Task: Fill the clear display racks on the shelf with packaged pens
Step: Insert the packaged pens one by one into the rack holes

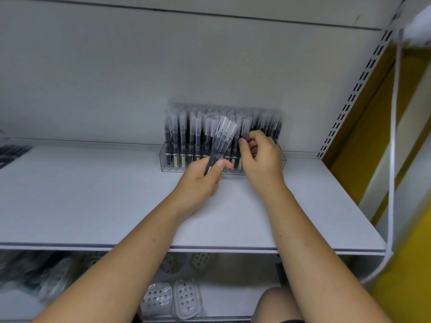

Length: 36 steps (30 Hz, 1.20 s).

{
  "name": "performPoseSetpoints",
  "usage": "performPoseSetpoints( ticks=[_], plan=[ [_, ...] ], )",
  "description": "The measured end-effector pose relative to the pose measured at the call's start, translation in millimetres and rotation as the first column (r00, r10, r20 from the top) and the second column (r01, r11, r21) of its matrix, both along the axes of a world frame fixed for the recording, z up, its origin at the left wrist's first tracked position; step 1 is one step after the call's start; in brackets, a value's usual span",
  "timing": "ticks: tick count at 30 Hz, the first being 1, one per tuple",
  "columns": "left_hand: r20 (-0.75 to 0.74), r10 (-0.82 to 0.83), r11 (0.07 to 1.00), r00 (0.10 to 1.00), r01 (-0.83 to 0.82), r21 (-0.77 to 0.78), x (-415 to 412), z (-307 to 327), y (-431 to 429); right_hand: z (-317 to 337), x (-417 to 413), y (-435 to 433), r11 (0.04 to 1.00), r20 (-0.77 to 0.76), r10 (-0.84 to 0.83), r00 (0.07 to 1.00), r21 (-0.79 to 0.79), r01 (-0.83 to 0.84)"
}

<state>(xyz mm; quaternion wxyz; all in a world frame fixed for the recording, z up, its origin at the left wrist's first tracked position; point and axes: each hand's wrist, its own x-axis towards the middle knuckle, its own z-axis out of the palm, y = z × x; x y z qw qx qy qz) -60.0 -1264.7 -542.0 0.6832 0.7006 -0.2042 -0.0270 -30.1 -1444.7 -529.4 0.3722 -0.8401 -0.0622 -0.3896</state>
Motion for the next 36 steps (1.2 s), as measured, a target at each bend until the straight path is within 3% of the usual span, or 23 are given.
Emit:
performPoseSetpoints(
  ticks=[6,10,14,17,20,25,30,36],
  plan=[
    [-0.003,-0.002,1.0,1.0,0.002,0.007,1,-1,1,4,-6,-1,0.997,-0.003,-0.037,0.999,0.065,0.037],
    [-0.006,0.012,1.0,1.0,-0.011,0.01,2,-1,1,14,-14,-1,0.965,0.059,-0.008,0.998,0.261,-0.008],
    [-0.008,0.024,1.0,1.0,-0.024,0.014,2,0,0,22,-25,3,0.863,0.034,0.22,0.975,0.459,-0.211],
    [-0.006,0.014,1.0,1.0,-0.014,-0.008,2,0,1,25,-31,10,0.827,-0.104,0.432,0.896,0.443,-0.347],
    [0.005,0.006,1.0,1.0,-0.006,-0.004,2,0,1,27,-34,14,0.803,-0.144,0.501,0.853,0.444,-0.397],
    [0.004,0.011,1.0,1.0,-0.011,0.022,3,-1,1,25,-28,10,0.786,-0.057,0.475,0.878,0.477,-0.394],
    [-0.012,0.029,1.0,1.0,-0.029,-0.007,1,1,0,29,-24,3,0.724,0.141,0.297,0.944,0.611,-0.319],
    [-0.039,0.04,0.999,0.998,-0.04,0.013,0,2,1,23,-14,-14,0.882,0.238,0.044,0.97,0.447,-0.149]
  ],
)
